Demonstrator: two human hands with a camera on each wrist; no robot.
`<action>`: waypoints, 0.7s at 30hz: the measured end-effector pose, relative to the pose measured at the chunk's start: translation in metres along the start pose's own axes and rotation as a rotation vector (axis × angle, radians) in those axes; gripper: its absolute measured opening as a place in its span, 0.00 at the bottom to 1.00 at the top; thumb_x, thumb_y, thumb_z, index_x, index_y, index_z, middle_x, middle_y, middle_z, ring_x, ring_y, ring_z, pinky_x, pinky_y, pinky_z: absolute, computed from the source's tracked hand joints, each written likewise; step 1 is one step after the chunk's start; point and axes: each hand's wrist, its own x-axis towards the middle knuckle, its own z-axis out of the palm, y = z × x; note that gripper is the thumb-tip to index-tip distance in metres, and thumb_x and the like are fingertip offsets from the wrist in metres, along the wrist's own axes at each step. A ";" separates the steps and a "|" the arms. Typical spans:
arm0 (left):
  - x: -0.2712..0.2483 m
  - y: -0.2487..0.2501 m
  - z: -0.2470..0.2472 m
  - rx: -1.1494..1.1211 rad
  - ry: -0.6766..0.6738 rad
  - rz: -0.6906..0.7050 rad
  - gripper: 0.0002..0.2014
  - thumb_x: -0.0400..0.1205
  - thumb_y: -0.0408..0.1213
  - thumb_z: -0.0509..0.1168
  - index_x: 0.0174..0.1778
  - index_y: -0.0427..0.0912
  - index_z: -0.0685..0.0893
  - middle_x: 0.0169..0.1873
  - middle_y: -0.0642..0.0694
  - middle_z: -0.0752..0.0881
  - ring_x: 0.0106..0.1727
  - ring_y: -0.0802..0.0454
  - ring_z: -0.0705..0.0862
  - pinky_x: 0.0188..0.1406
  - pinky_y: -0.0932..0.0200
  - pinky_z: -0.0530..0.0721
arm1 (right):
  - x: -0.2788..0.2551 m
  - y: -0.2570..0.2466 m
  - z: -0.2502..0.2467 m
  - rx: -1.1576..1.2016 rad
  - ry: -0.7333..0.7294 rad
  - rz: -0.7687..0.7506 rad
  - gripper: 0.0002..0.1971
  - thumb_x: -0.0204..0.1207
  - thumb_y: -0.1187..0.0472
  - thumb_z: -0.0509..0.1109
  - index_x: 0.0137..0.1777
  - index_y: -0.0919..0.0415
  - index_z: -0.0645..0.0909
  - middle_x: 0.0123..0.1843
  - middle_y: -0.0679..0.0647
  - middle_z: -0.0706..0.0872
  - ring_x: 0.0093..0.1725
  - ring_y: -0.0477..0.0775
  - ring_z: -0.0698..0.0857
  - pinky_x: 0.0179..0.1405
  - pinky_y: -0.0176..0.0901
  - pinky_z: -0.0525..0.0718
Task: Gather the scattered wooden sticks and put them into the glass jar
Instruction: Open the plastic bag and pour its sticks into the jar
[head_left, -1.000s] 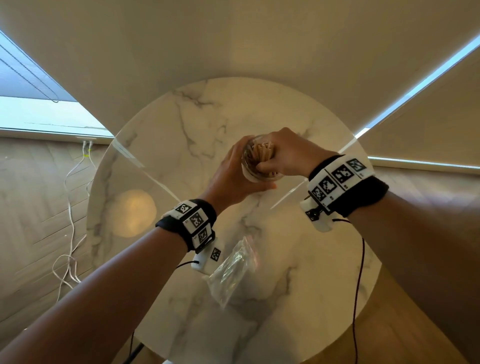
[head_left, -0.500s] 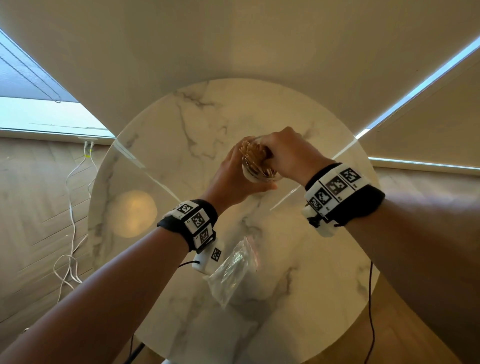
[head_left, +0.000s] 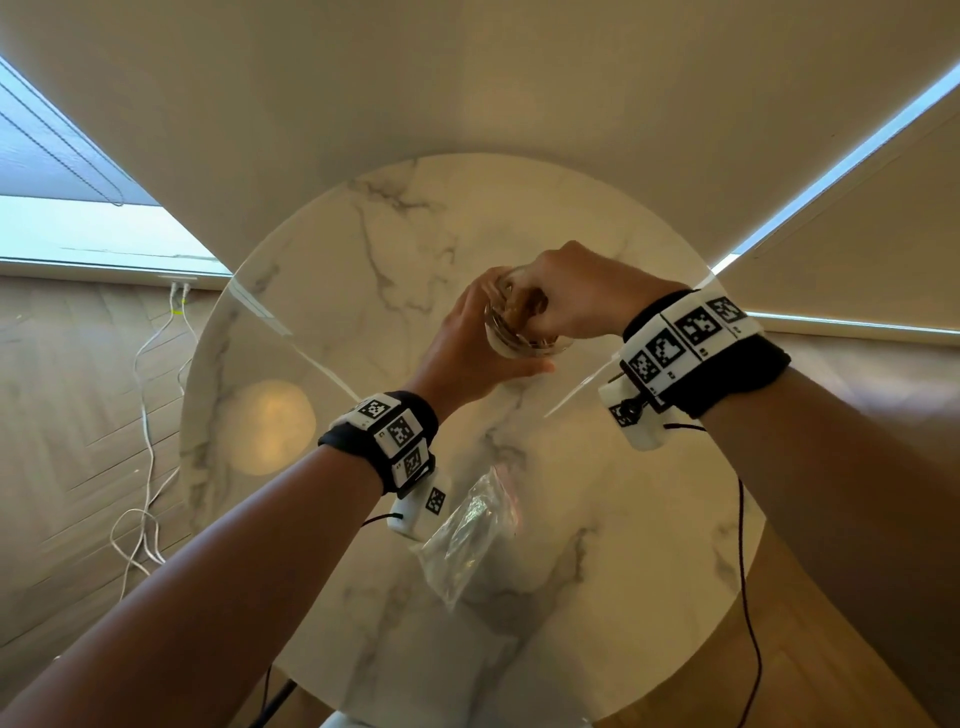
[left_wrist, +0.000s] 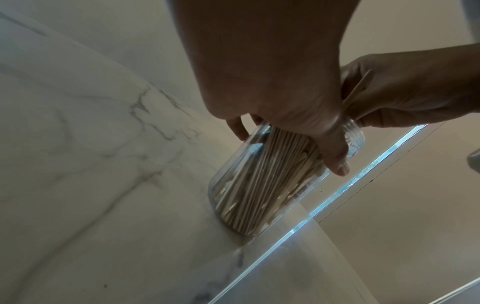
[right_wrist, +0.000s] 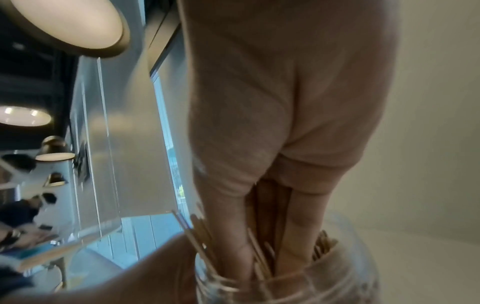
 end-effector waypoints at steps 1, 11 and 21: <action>0.000 -0.001 0.001 0.003 0.005 0.001 0.55 0.59 0.51 0.90 0.82 0.49 0.70 0.73 0.51 0.80 0.71 0.55 0.79 0.68 0.60 0.78 | -0.002 -0.001 0.000 0.004 -0.026 -0.033 0.08 0.77 0.61 0.76 0.54 0.54 0.91 0.46 0.50 0.90 0.45 0.53 0.87 0.45 0.47 0.86; 0.000 -0.001 0.000 0.030 -0.005 0.007 0.59 0.58 0.61 0.86 0.83 0.48 0.67 0.73 0.48 0.80 0.71 0.51 0.81 0.69 0.50 0.83 | -0.003 0.008 -0.009 0.099 0.031 -0.030 0.24 0.69 0.55 0.83 0.67 0.49 0.87 0.55 0.45 0.90 0.52 0.46 0.88 0.53 0.43 0.87; 0.000 0.001 -0.002 0.020 -0.011 -0.023 0.56 0.60 0.52 0.90 0.82 0.48 0.68 0.70 0.54 0.80 0.67 0.60 0.79 0.61 0.72 0.77 | -0.005 0.016 0.003 0.147 0.208 -0.005 0.03 0.79 0.64 0.75 0.44 0.62 0.86 0.41 0.51 0.86 0.46 0.57 0.89 0.44 0.47 0.87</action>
